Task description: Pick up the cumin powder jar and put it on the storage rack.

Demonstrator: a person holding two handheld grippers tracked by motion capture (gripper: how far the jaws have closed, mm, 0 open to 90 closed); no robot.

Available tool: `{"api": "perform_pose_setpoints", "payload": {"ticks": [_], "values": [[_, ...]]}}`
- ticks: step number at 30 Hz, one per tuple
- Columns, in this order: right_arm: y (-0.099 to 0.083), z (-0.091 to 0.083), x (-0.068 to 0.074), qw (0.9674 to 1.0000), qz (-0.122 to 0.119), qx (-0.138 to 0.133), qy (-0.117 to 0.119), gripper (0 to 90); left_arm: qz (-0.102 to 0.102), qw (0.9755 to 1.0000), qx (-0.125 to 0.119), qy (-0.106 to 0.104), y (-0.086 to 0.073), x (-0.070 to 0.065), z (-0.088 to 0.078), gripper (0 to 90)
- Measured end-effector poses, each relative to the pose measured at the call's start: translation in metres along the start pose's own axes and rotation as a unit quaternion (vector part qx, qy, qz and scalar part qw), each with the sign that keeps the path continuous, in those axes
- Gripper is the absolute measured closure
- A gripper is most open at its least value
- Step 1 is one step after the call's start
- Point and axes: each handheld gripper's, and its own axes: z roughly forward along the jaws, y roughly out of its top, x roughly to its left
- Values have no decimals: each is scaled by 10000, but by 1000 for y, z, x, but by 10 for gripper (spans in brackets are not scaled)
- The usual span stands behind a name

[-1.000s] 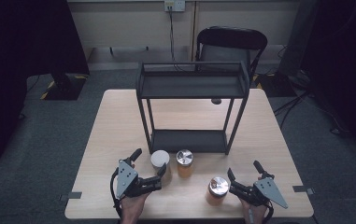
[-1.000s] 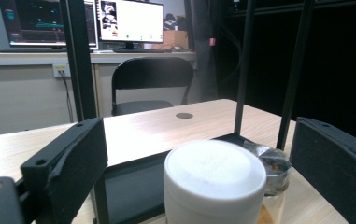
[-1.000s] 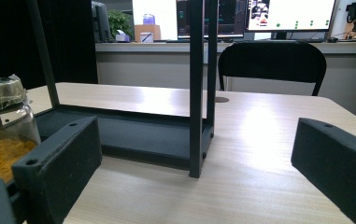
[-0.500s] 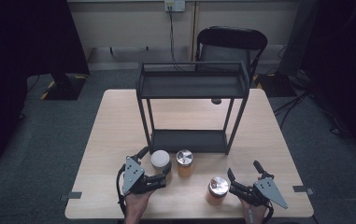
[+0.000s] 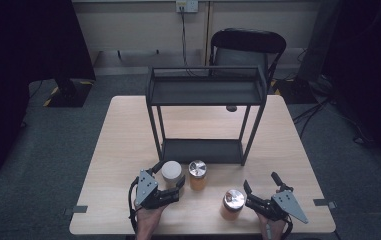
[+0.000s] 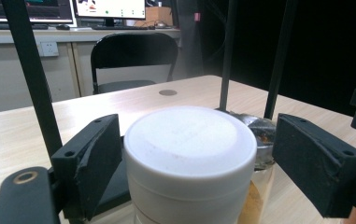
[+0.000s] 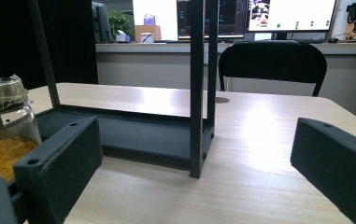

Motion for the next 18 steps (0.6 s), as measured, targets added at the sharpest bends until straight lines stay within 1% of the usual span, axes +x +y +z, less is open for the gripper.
{"api": "perform_pose_setpoints", "payload": {"ticks": [8,11,18], "values": [[0,0,0,10000,4,9,1,14,-87,9999,109,43,-7,0,2,202],[0,0,0,10000,8,12,-2,14,-51,9999,125,56,-10,-1,2,219],[0,0,0,10000,5,8,-8,14,-118,9997,185,89,-13,-2,4,263]]}}
